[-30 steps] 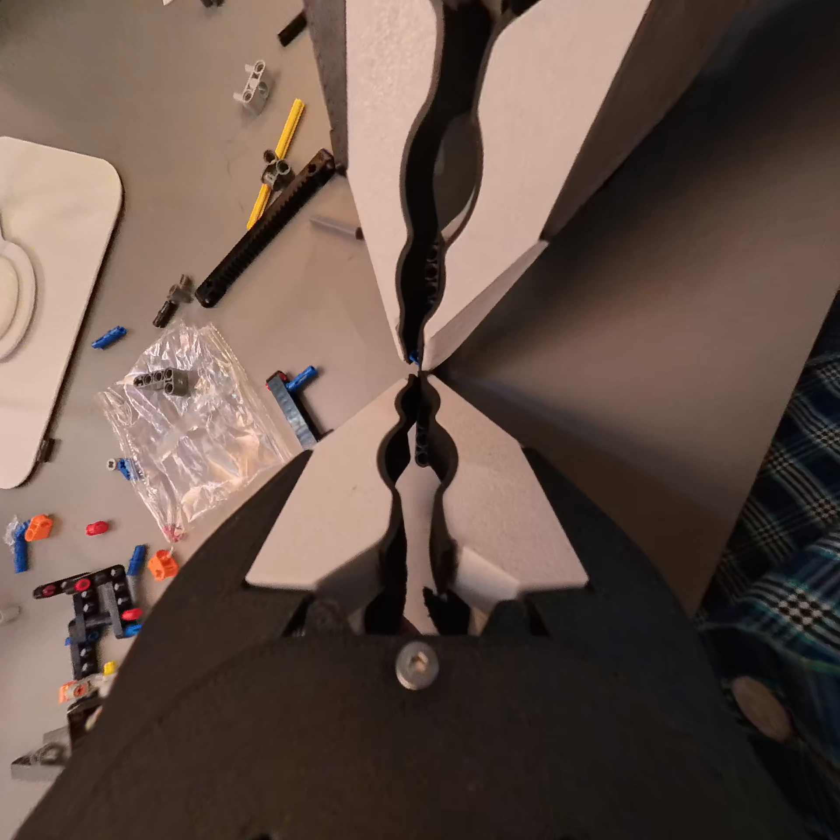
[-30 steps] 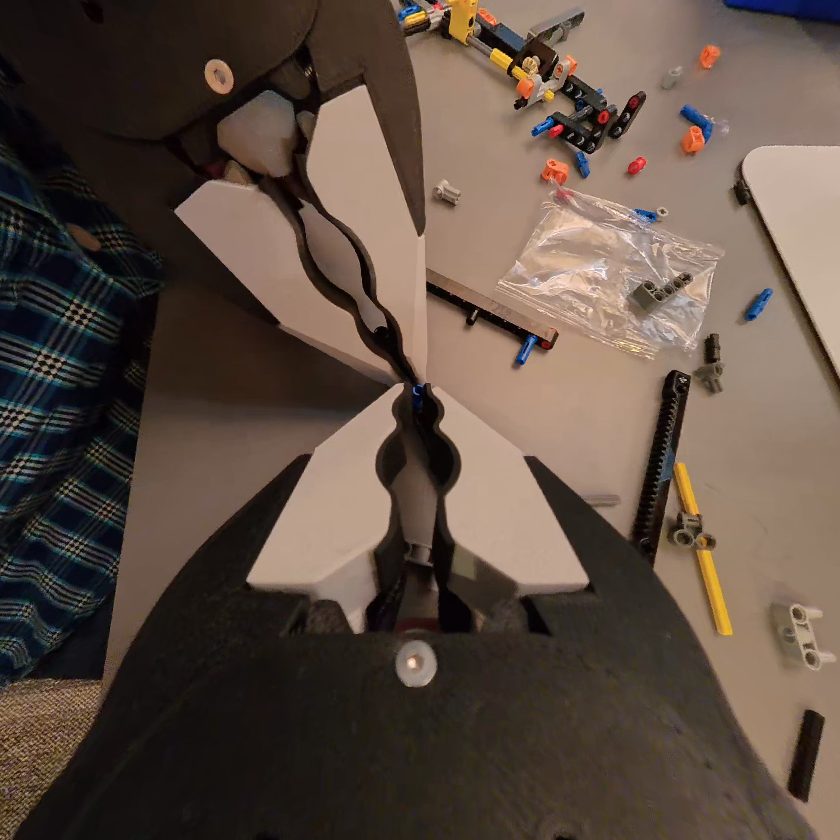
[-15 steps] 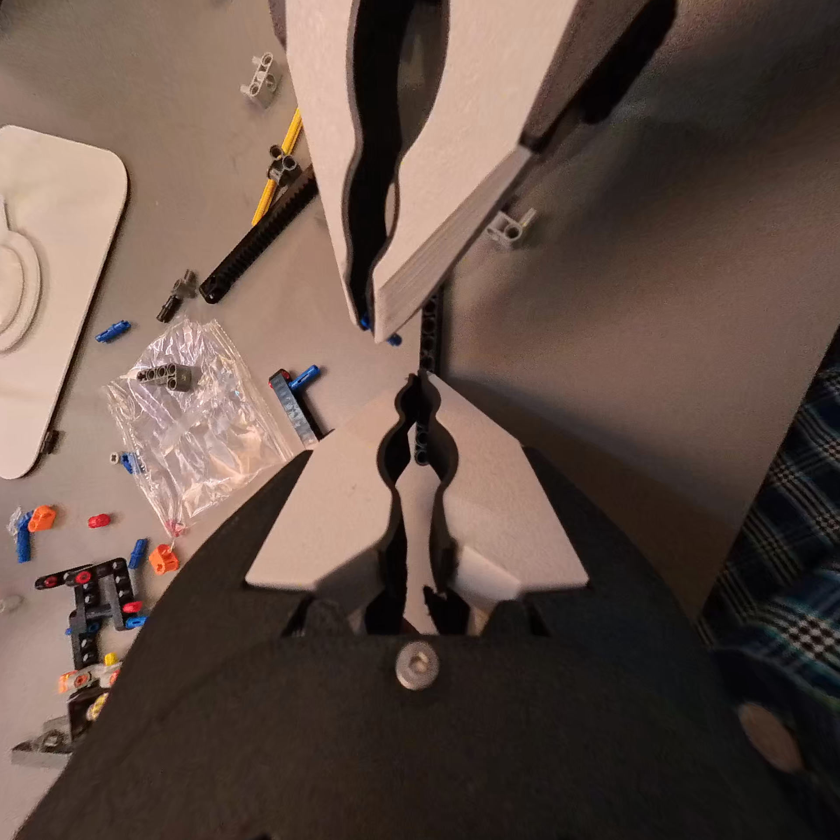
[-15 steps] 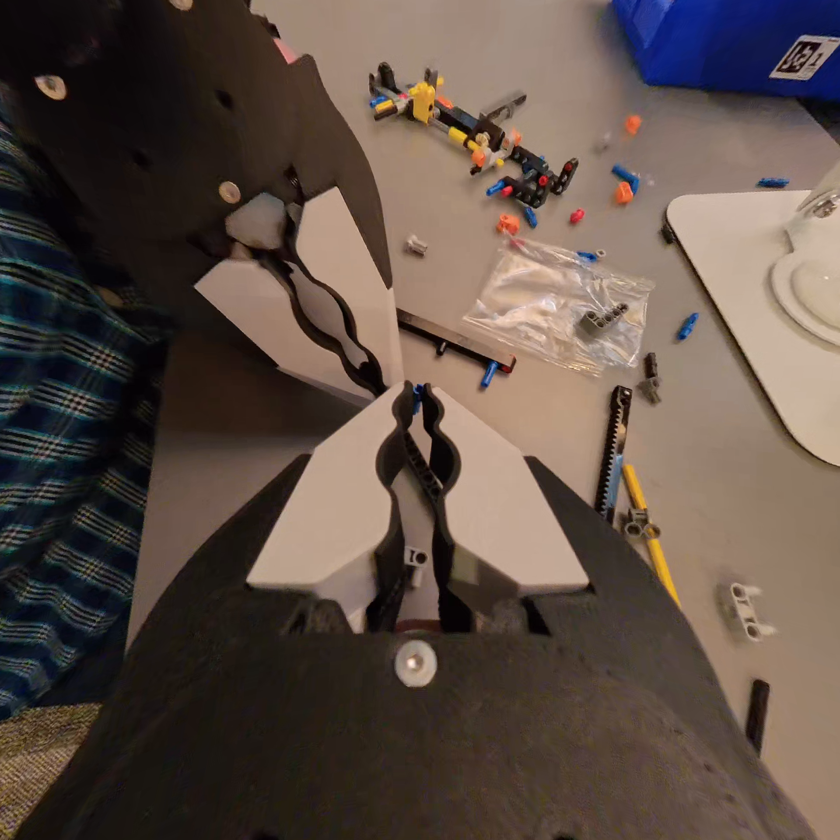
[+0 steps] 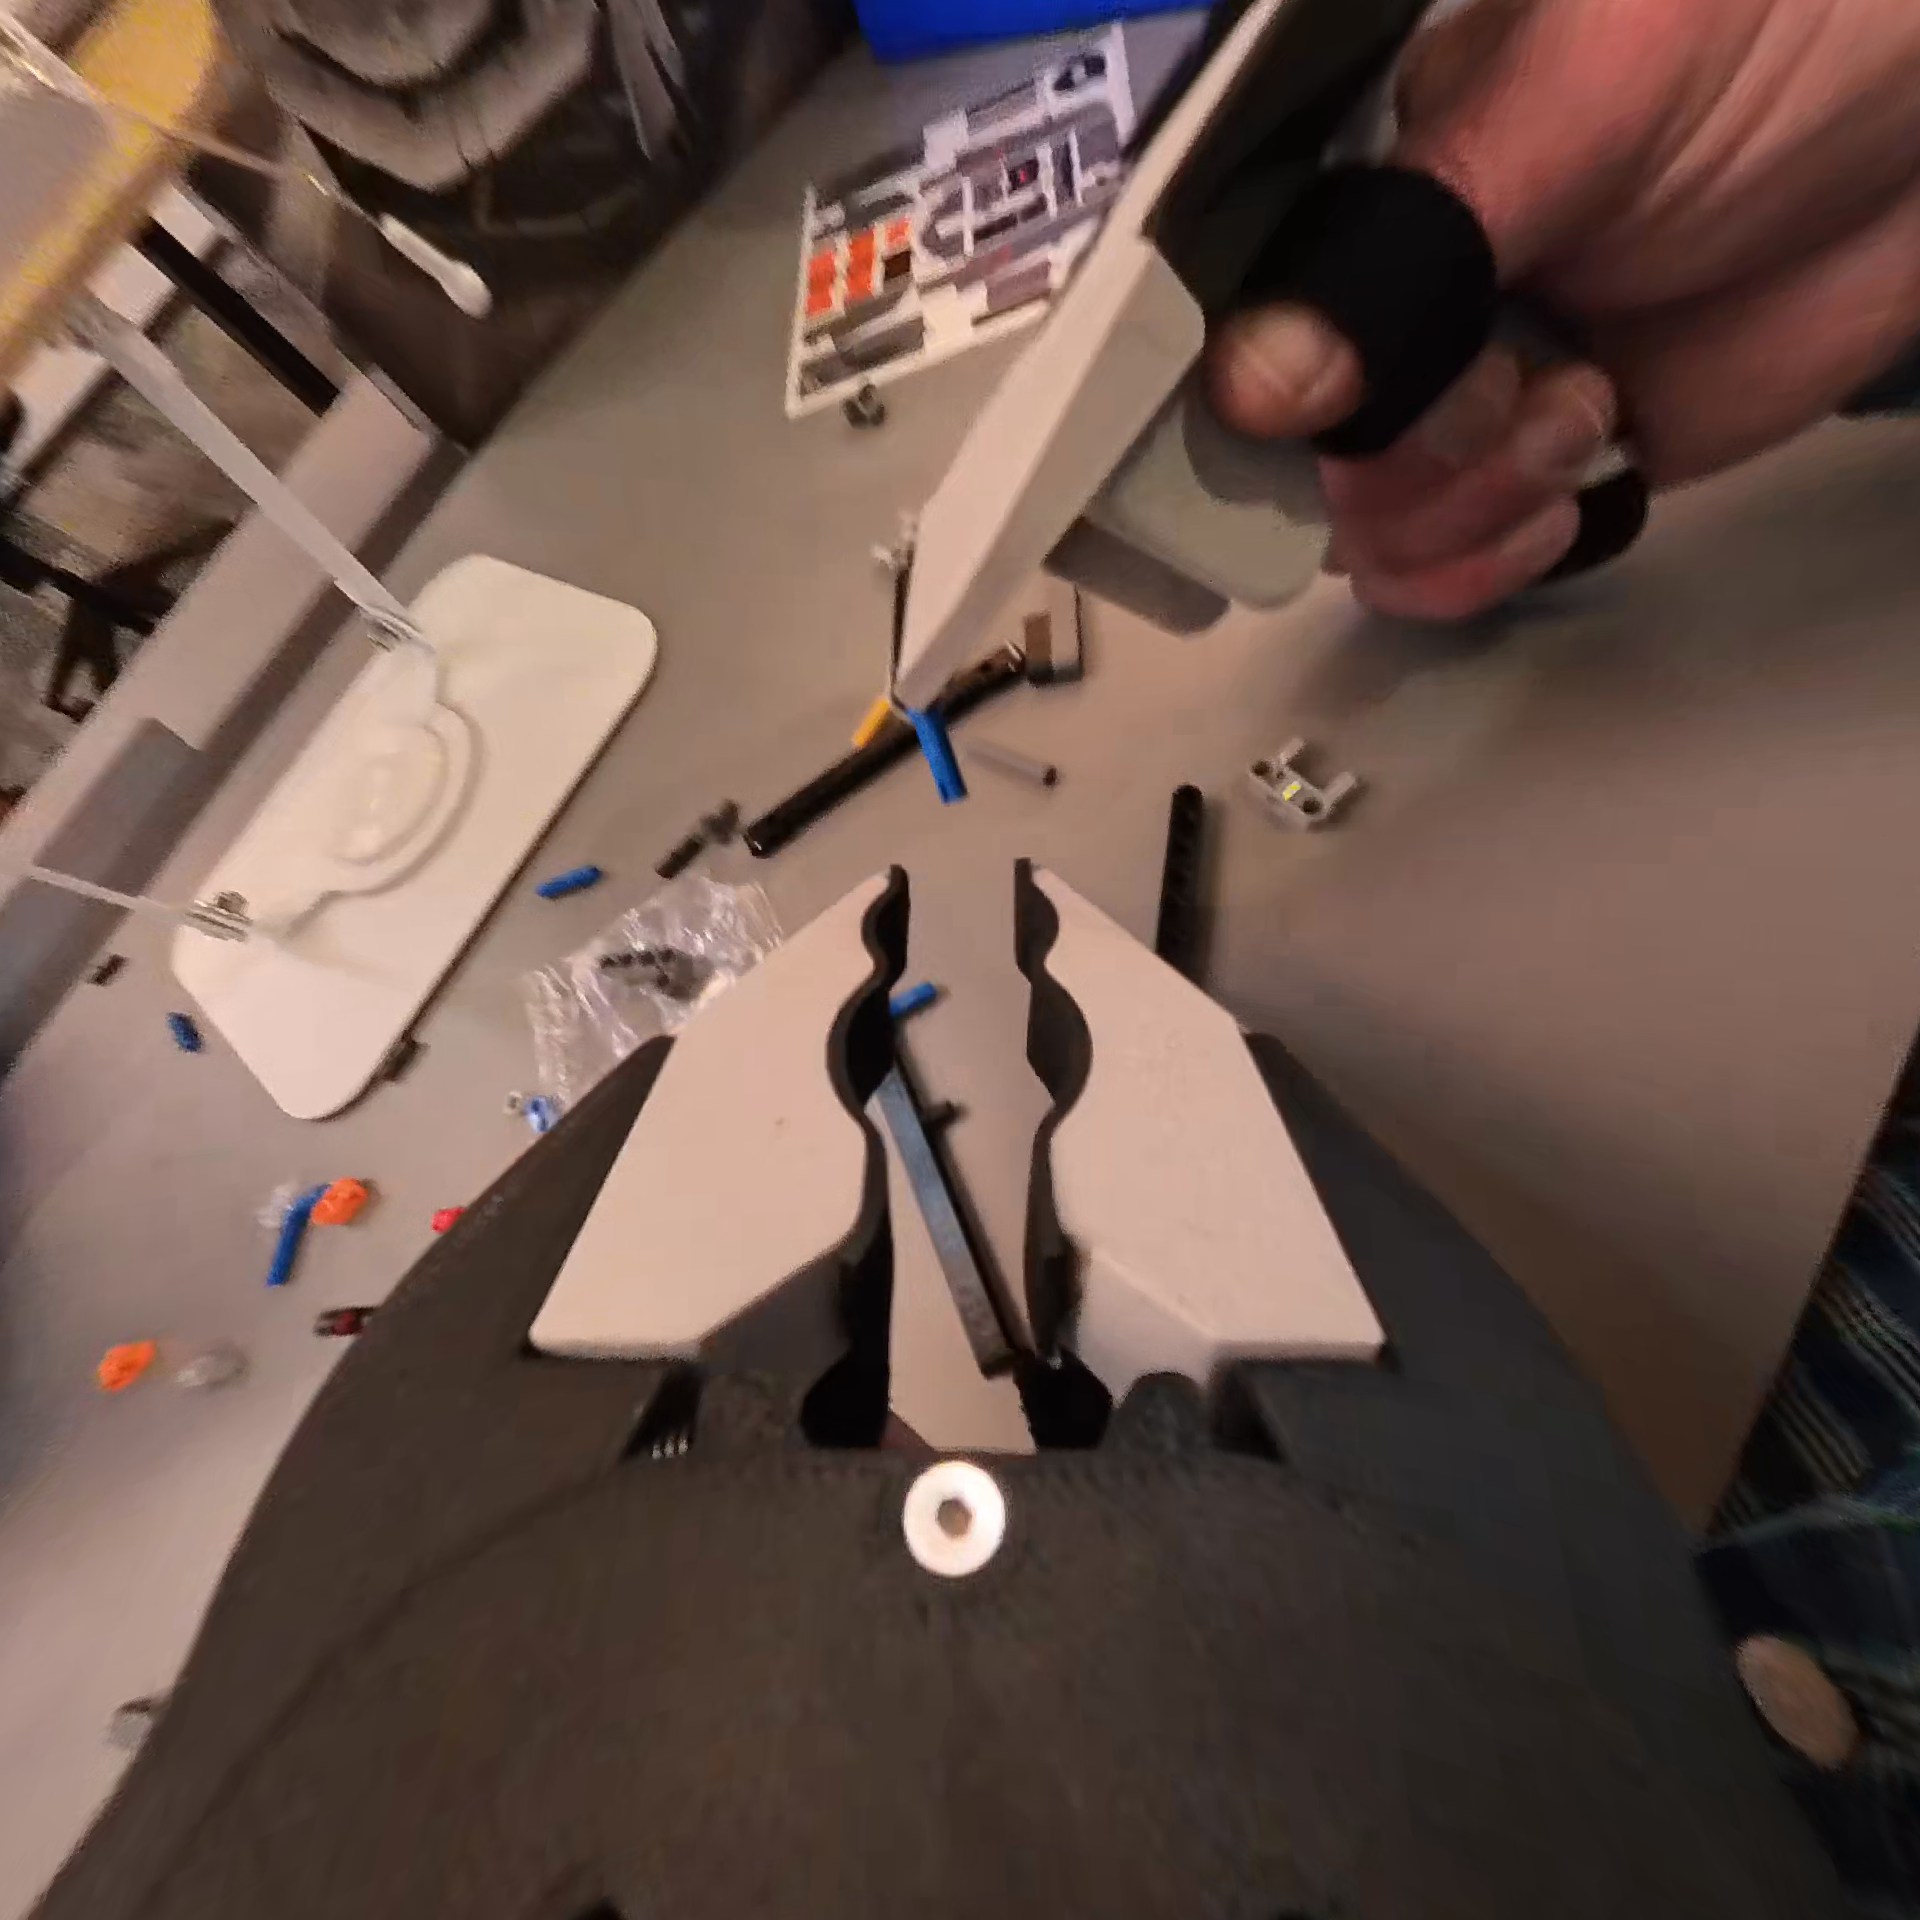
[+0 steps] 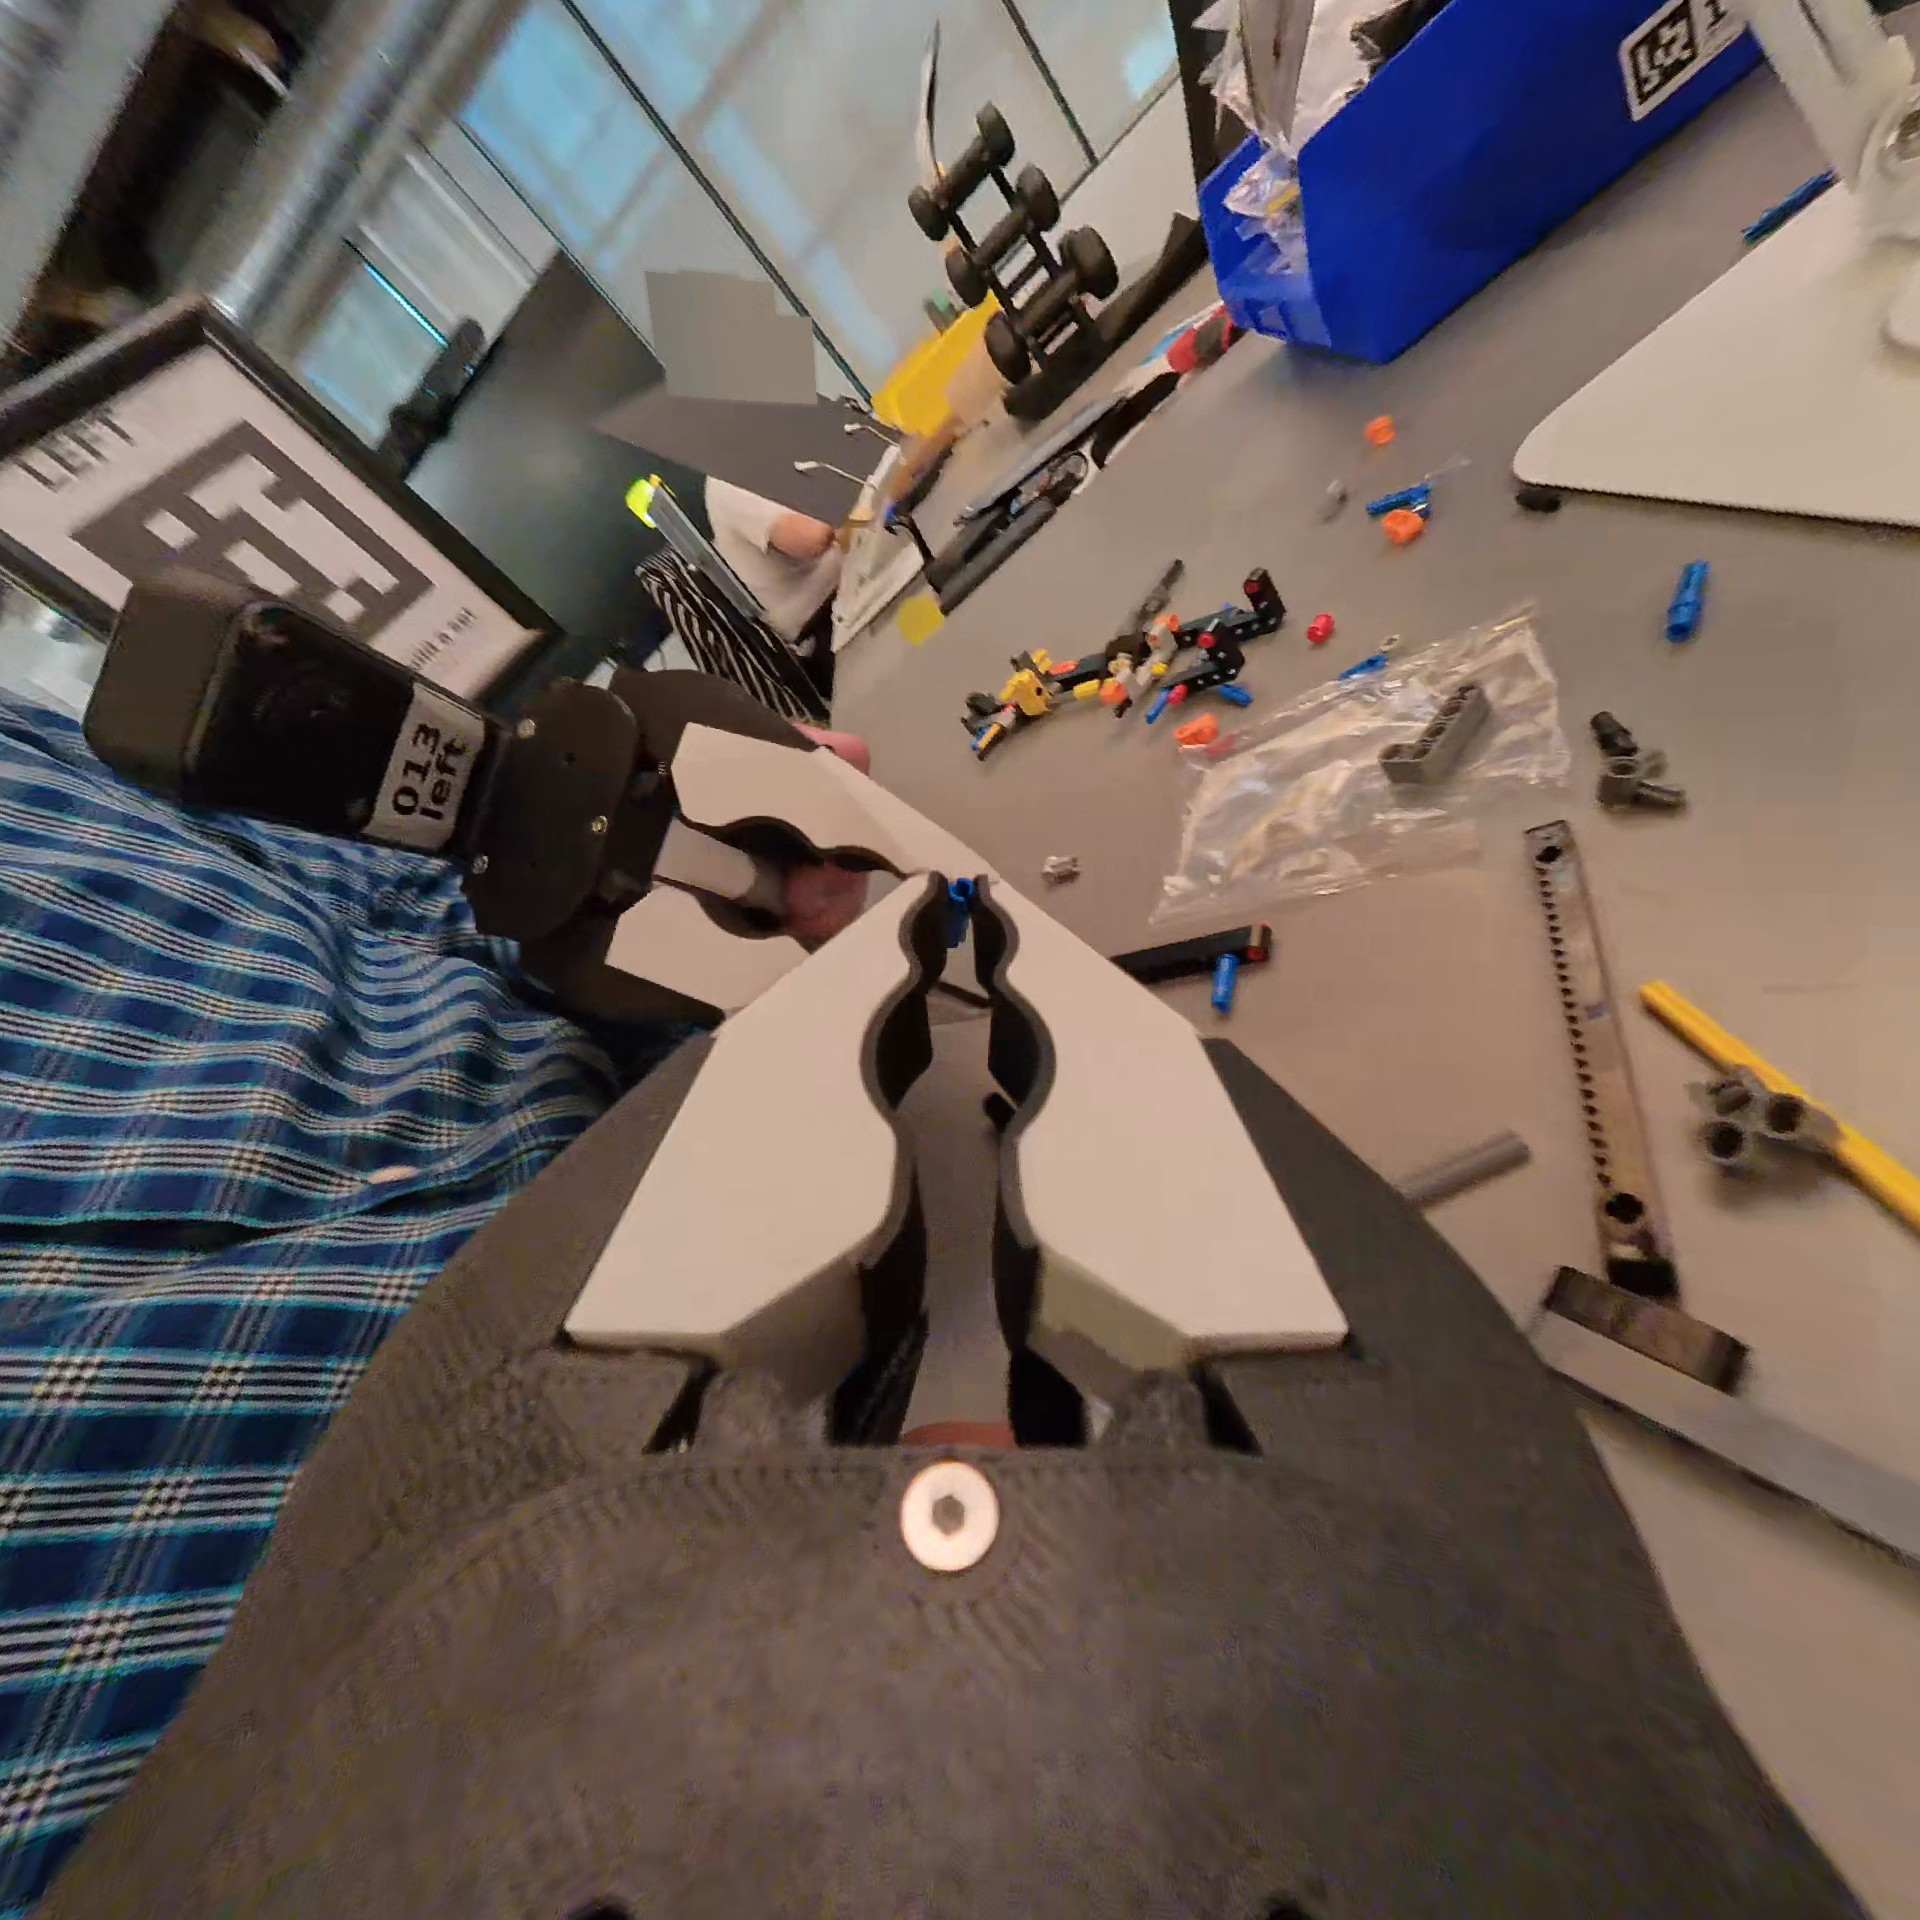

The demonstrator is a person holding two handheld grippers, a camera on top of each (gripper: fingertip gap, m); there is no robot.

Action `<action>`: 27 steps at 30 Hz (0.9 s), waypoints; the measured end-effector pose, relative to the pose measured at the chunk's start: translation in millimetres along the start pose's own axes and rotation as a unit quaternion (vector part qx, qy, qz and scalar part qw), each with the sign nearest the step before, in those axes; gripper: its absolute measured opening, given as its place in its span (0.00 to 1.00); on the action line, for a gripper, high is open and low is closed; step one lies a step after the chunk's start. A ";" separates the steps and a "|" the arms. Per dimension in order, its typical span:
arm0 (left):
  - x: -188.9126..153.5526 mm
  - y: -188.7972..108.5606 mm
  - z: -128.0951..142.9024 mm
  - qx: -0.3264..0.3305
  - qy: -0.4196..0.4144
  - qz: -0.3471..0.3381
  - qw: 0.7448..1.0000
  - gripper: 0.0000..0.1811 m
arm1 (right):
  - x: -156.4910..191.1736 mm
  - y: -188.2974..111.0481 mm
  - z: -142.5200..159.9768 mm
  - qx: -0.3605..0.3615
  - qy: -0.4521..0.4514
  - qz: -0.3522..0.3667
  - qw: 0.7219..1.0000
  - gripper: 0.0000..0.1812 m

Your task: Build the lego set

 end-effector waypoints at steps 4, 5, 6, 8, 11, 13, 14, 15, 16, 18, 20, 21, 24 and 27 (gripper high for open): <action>-0.4 -1.3 -5.3 -0.018 0.012 -0.007 1.000 0.07 | 2.7 5.7 5.3 -0.001 0.019 -0.010 1.000 0.01; -0.6 -2.5 -6.1 -0.023 0.016 -0.009 1.000 0.06 | 2.8 6.6 6.1 -0.003 0.022 -0.013 1.000 0.01; -0.2 -4.0 -7.6 -0.032 0.016 -0.012 0.999 0.04 | 2.9 7.2 6.7 -0.006 0.024 -0.014 1.000 0.01; -0.6 -4.1 -7.1 -0.028 0.022 -0.014 0.999 0.02 | 2.8 8.2 6.9 -0.007 0.024 -0.011 1.000 0.01; 4.0 -5.4 -6.7 -0.031 -0.005 -0.028 0.999 0.01 | 5.0 10.1 3.8 -0.017 0.017 -0.006 1.000 0.02; 8.3 -7.1 -7.6 -0.043 -0.037 -0.030 0.998 0.01 | 4.4 9.4 2.1 -0.024 0.011 0.010 1.000 0.06; 9.7 -8.2 -8.1 -0.052 -0.057 -0.028 0.997 0.01 | 5.1 9.5 2.0 -0.025 0.009 0.012 1.000 0.07; 10.6 -9.0 -8.5 -0.061 -0.078 -0.023 0.995 0.01 | 6.0 10.1 2.2 -0.027 0.008 0.012 1.000 0.07; 12.3 -10.2 -9.2 -0.073 -0.095 -0.027 0.992 0.01 | 6.3 11.0 2.9 -0.026 0.006 0.015 1.000 0.07; 14.0 -10.7 -9.7 -0.083 -0.119 -0.019 0.989 0.01 | 8.1 11.8 2.4 -0.038 -0.001 0.013 0.999 0.07; 12.1 -8.9 -8.2 -0.078 -0.117 -0.015 0.990 0.01 | 12.0 12.4 0.0 -0.055 -0.009 0.003 0.998 0.04; 10.3 -8.6 -8.6 -0.081 -0.118 -0.010 0.990 0.01 | 12.6 13.0 0.4 -0.052 -0.014 0.005 0.999 0.02; 8.8 -8.6 -7.8 -0.087 -0.128 -0.004 0.988 0.01 | 14.2 13.3 0.7 -0.042 -0.033 0.011 0.999 0.01; 8.2 -9.0 -8.0 -0.094 -0.129 0.008 0.987 0.02 | 21.4 13.7 -2.0 -0.023 -0.089 0.036 0.995 0.01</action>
Point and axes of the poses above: each gripper's, where its closed fingertips meet, y out along the fingers, z out of its underside, x = y × z across the jaws, the point moved 8 cm from there along -y, back along the fingers, and after that the axes turned 5 degrees about -x, right-handed, at the moved point
